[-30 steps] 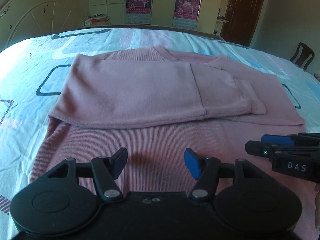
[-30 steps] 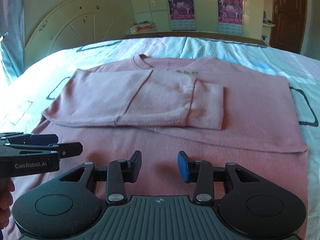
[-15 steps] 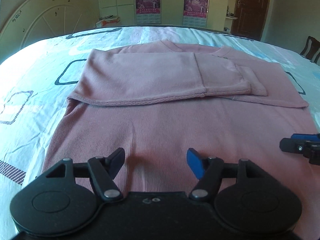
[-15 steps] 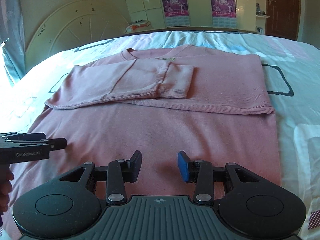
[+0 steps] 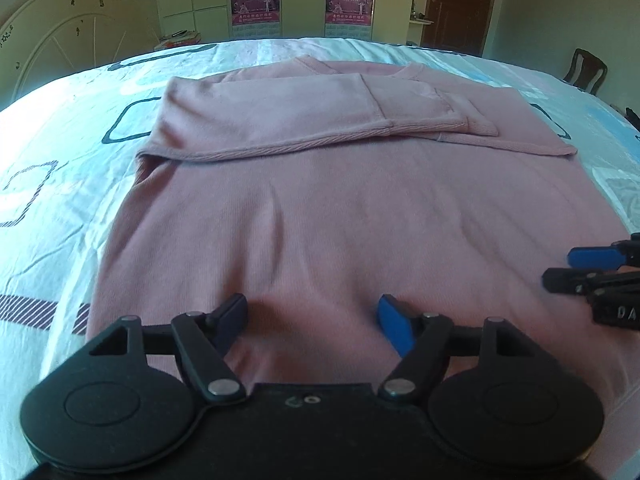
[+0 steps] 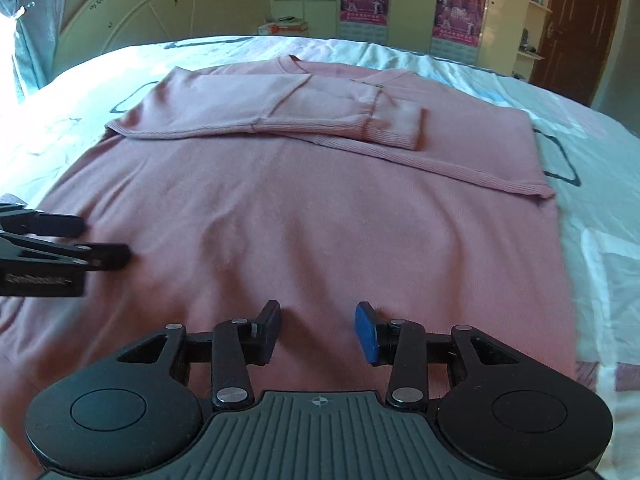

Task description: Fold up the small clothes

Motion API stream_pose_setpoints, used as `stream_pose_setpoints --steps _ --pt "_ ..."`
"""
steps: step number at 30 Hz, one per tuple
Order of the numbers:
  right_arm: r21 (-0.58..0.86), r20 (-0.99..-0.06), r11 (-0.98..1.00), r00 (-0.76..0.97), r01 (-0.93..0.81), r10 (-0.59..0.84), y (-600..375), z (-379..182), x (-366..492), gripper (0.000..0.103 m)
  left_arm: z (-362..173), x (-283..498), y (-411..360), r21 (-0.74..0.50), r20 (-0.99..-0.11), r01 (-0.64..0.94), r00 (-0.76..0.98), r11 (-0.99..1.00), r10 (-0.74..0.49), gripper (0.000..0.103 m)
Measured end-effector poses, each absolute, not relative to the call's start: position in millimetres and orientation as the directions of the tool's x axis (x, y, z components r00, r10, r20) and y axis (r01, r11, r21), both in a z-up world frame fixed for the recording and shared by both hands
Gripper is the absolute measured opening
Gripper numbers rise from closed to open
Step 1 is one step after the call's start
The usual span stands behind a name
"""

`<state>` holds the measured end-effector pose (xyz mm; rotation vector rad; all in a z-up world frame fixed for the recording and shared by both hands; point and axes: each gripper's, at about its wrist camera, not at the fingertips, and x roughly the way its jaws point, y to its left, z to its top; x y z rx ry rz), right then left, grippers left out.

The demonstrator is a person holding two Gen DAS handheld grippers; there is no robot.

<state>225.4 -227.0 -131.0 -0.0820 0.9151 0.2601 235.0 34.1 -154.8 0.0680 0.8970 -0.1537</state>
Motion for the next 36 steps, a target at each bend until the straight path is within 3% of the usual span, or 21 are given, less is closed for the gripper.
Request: stream_pose_setpoints --steps 5,10,14,22,26,36 --pt "-0.002 -0.806 0.985 0.583 -0.172 0.100 -254 -126 199 0.041 -149 212 55 -0.007 -0.792 0.157 0.602 0.988 -0.101 0.073" --pt "0.055 -0.796 0.984 0.588 -0.168 0.145 -248 -112 168 0.041 -143 197 56 0.014 -0.804 0.166 0.588 0.986 -0.088 0.072" --pt "0.035 -0.815 0.986 0.566 -0.160 0.121 -237 -121 155 0.055 -145 184 58 0.018 -0.807 0.168 0.584 0.986 -0.085 0.073" --pt "0.029 -0.816 0.995 0.573 -0.095 0.079 -244 -120 137 0.056 -145 169 69 0.013 -0.811 0.163 0.579 0.986 -0.086 0.078" --pt "0.018 -0.819 0.997 0.571 -0.071 0.056 -250 -120 130 0.064 -141 160 79 0.000 -0.809 0.146 0.581 0.989 -0.086 0.081" --pt "-0.001 -0.812 1.000 0.584 0.017 -0.010 -278 -111 112 0.069 -139 144 106 -0.006 -0.819 0.104 0.570 0.995 -0.065 0.081"
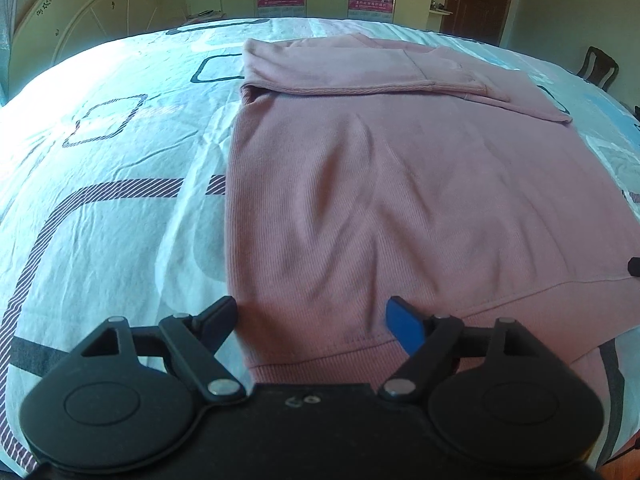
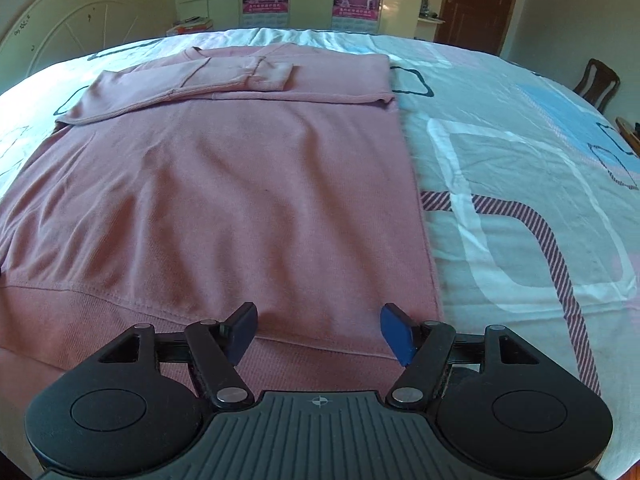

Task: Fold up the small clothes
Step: 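Grasp the sweatshirt hem with the left gripper while the right gripper grasps the hem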

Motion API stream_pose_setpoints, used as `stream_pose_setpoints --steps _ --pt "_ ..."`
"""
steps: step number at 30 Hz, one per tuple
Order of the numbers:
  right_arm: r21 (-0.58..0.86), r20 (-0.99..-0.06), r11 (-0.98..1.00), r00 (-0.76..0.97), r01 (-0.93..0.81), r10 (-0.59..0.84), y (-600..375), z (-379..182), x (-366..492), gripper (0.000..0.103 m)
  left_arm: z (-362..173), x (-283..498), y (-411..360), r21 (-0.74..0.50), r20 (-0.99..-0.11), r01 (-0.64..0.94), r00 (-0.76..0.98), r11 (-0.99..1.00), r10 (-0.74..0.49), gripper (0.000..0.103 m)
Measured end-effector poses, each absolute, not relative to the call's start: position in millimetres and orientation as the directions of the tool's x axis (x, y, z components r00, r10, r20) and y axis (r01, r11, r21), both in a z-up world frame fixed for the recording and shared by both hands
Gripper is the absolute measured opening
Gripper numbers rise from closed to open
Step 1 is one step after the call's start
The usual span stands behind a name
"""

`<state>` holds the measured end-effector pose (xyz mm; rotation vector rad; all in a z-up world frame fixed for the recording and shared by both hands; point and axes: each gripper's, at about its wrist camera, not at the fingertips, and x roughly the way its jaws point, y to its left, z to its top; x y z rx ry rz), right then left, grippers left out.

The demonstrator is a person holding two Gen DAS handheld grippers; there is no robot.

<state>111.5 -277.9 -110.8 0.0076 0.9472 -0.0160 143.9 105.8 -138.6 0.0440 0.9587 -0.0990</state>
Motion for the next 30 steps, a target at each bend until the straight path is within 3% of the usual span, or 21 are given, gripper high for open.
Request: stream_pose_setpoints --steps 5,12,17,19,26,29,30 --pt "-0.012 -0.814 0.998 0.579 0.068 -0.049 -297 -113 111 0.070 -140 140 122 -0.047 -0.834 0.066 0.547 0.997 -0.075 0.080" --pt "0.044 -0.841 0.994 0.541 0.103 -0.019 -315 -120 113 0.069 -141 140 132 -0.143 -0.852 0.043 0.503 0.989 -0.145 0.066" --pt "0.080 -0.853 0.991 0.522 0.110 0.011 -321 -119 115 0.068 -141 141 131 -0.176 -0.847 0.043 0.502 0.983 -0.174 0.045" --pt "0.089 -0.854 0.991 0.520 0.104 0.022 -321 -118 115 0.063 -140 141 132 -0.199 -0.847 0.039 0.495 0.979 -0.192 0.034" --pt "0.052 -0.863 0.994 0.506 0.096 -0.004 -327 -115 114 0.063 -139 142 138 -0.204 -0.869 0.056 0.449 0.977 -0.207 0.040" --pt "0.108 -0.870 0.987 0.492 0.116 0.037 -331 -116 113 0.062 -139 141 136 -0.202 -0.868 0.056 0.452 0.978 -0.206 0.035" --pt "0.115 -0.870 0.987 0.491 0.114 0.045 -330 -116 113 0.054 -139 141 134 -0.210 -0.867 0.056 0.450 0.976 -0.212 0.032"
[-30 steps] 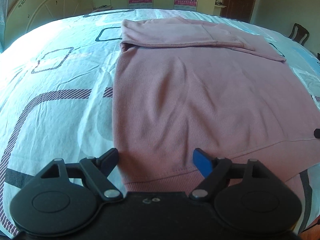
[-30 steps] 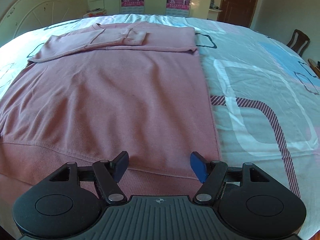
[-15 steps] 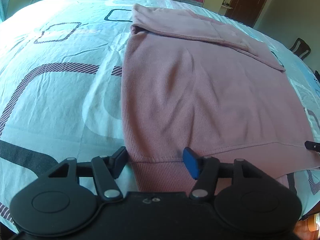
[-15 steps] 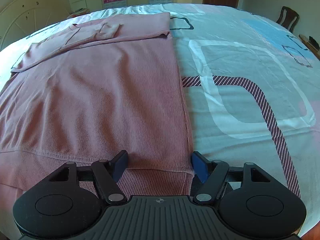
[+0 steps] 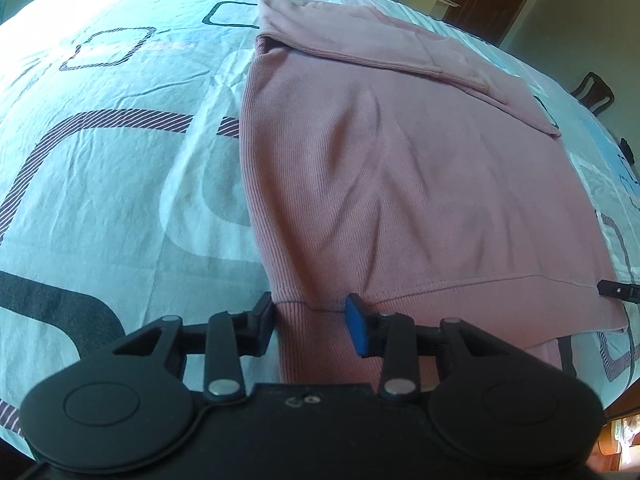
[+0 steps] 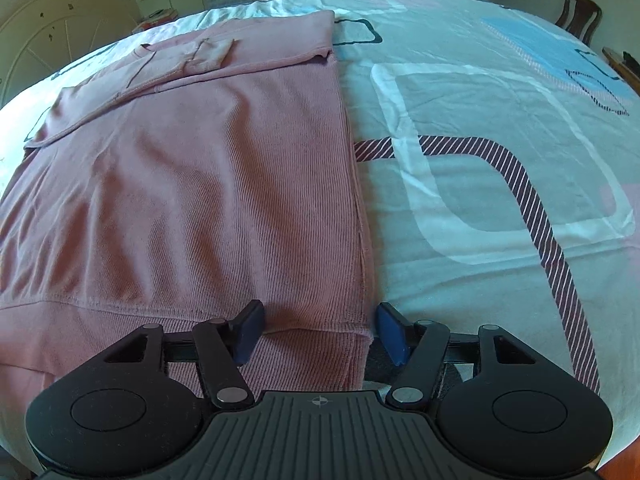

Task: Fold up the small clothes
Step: 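Grasp the sweatshirt hem with the left gripper while the right gripper grasps the hem, then lift the held hem with both grippers and fold it toward the collar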

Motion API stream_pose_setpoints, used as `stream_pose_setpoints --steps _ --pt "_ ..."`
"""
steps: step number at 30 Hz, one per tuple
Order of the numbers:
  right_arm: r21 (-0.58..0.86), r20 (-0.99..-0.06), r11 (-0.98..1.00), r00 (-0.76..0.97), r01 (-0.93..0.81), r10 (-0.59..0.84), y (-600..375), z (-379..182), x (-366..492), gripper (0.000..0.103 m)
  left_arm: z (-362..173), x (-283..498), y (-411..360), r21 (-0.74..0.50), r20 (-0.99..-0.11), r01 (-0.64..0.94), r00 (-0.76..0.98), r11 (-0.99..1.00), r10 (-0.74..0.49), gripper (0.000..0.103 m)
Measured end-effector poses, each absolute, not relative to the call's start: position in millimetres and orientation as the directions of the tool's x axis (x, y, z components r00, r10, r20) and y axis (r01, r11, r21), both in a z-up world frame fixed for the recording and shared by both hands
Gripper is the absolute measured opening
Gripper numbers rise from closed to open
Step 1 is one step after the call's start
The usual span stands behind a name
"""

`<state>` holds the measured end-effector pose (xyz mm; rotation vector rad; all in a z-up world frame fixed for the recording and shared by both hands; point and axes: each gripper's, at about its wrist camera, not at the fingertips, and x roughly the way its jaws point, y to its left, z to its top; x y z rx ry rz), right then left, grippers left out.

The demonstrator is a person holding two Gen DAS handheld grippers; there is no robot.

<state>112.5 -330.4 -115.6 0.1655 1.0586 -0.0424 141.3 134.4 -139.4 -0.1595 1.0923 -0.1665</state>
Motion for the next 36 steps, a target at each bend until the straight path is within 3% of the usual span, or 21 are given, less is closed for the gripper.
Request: stream_pose_setpoints --steps 1,3,6,12,16,26,36 --pt "0.125 -0.870 0.986 0.489 0.110 0.056 -329 -114 113 0.051 -139 142 134 -0.220 -0.867 0.051 0.448 0.974 -0.219 0.027" --pt "0.161 -0.870 0.981 0.484 0.106 0.091 -328 -113 113 0.031 -139 143 135 -0.253 -0.865 0.036 0.439 0.967 -0.243 0.020" --pt "0.180 -0.874 0.980 0.471 0.083 0.121 -323 -110 117 0.023 -138 146 137 -0.273 -0.863 0.029 0.434 0.961 -0.259 0.013" --pt "0.212 -0.878 0.975 0.450 0.061 0.163 -325 -107 117 0.018 -134 147 146 -0.329 -0.848 0.005 0.439 0.944 -0.298 0.005" --pt "0.302 -0.846 0.952 0.475 0.050 0.244 -329 -94 126 0.018 -116 162 149 -0.399 -0.806 -0.002 0.478 0.917 -0.350 0.005" --pt "0.423 -0.730 0.906 0.595 0.008 0.335 -342 -43 173 0.018 -70 217 139 -0.425 -0.707 0.056 0.603 0.904 -0.369 0.005" --pt "0.493 -0.627 0.869 0.708 0.038 0.325 -370 -25 267 0.018 -48 308 132 -0.417 -0.602 0.059 0.730 0.907 -0.324 0.005"
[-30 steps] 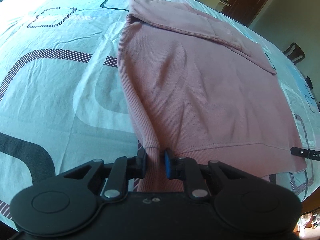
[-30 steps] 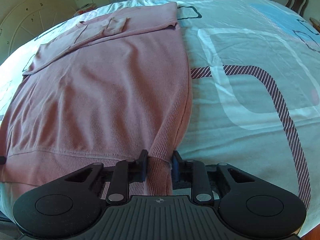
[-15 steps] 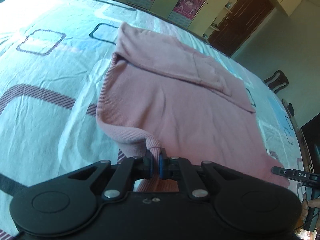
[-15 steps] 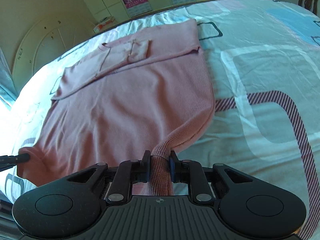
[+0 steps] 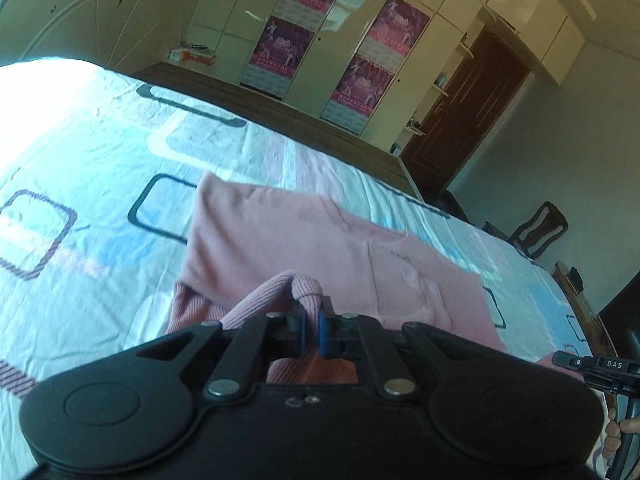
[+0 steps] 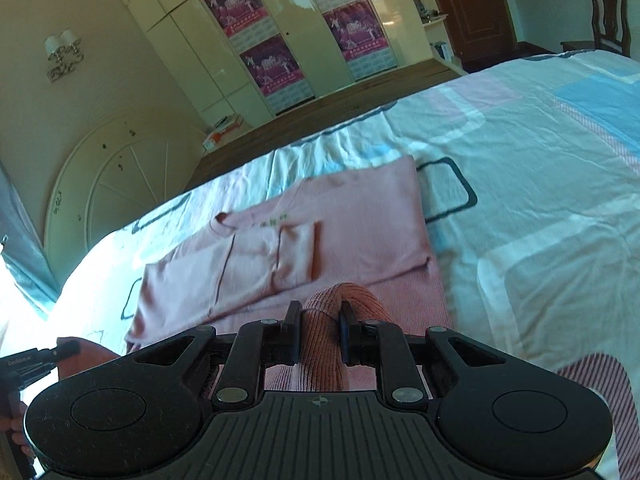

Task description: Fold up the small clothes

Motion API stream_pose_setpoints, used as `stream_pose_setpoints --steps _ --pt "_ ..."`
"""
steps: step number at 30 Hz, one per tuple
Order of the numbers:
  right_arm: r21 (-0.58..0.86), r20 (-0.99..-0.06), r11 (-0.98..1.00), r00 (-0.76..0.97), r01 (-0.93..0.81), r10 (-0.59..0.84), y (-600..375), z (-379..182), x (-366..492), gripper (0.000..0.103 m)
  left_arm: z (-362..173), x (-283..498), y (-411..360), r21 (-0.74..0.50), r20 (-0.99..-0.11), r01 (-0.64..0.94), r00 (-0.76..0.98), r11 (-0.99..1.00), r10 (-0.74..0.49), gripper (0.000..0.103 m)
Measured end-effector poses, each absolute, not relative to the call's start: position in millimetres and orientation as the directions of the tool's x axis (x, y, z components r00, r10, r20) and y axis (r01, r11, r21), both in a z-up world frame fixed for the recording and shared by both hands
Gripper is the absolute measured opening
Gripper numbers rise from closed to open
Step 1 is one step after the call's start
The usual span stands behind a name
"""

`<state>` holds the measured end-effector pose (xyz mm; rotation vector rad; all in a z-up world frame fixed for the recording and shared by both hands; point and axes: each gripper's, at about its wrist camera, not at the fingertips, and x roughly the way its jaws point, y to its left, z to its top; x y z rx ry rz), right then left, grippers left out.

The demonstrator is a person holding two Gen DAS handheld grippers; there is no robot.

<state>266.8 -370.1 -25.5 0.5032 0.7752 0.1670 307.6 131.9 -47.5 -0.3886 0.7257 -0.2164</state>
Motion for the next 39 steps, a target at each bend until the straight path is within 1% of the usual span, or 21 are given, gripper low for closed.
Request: stream_pose_setpoints --steps 4,8,12,15,17,19,20,21,22,23,24,28,33,35,37,39 --pt "0.521 -0.611 0.852 0.722 0.059 0.324 -379 -29 317 0.018 -47 356 130 -0.418 -0.591 0.032 0.750 0.908 -0.298 0.005" --pt "0.553 -0.615 0.827 0.717 0.096 0.328 -386 -43 368 0.018 -57 402 127 -0.399 -0.608 -0.003 0.749 0.917 -0.262 0.005" --pt "0.598 -0.626 0.786 0.705 0.160 0.333 -397 -64 410 0.018 -76 443 125 -0.368 -0.648 -0.048 0.729 0.929 -0.219 0.005" --pt "0.597 -0.650 0.776 0.688 0.201 0.322 -402 -80 435 0.018 -98 469 123 -0.326 -0.707 -0.089 0.684 0.941 -0.180 0.006" --pt "0.584 -0.679 0.779 0.663 0.228 0.314 -402 -92 448 0.018 -109 480 120 -0.278 -0.739 -0.110 0.659 0.954 -0.140 0.017" --pt "0.571 -0.695 0.784 0.652 0.244 0.303 -403 -100 456 0.020 -115 484 120 -0.250 -0.749 -0.112 0.652 0.962 -0.119 0.024" --pt "0.575 -0.695 0.780 0.651 0.248 0.305 -404 -103 458 0.026 -115 484 121 -0.251 -0.748 -0.102 0.652 0.963 -0.125 0.028" --pt "0.570 -0.695 0.783 0.656 0.251 0.295 -406 -103 459 0.034 -114 482 124 -0.254 -0.740 -0.094 0.660 0.963 -0.131 0.044" --pt "0.554 -0.693 0.795 0.667 0.248 0.275 -407 -101 458 0.039 -111 479 126 -0.249 -0.728 -0.091 0.674 0.964 -0.124 0.070" --pt "0.534 -0.690 0.809 0.680 0.246 0.249 -409 -99 457 0.056 -107 473 128 -0.234 -0.704 -0.096 0.703 0.968 -0.101 0.079" --pt "0.528 -0.681 0.814 0.694 0.243 0.235 -412 -96 456 0.066 -102 468 131 -0.215 -0.680 -0.092 0.729 0.972 -0.081 0.083" --pt "0.485 -0.669 0.856 0.706 0.177 0.233 -416 -89 456 0.066 -92 461 139 -0.206 -0.656 -0.022 0.745 0.978 -0.122 0.080" --pt "0.407 -0.696 0.910 0.671 0.079 0.254 -397 -99 466 0.066 -103 471 117 -0.126 -0.693 0.064 0.708 0.990 -0.134 0.079" --pt "0.385 -0.708 0.921 0.657 0.051 0.260 -388 -105 472 0.066 -114 483 109 -0.110 -0.713 0.079 0.688 0.991 -0.134 0.076" --pt "0.355 -0.715 0.935 0.650 0.018 0.258 -381 -110 477 0.065 -124 494 104 -0.101 -0.727 0.087 0.673 0.991 -0.133 0.069" --pt "0.324 -0.719 0.946 0.649 -0.003 0.249 -376 -113 483 0.065 -131 504 102 -0.088 -0.736 0.097 0.664 0.991 -0.131 0.067"
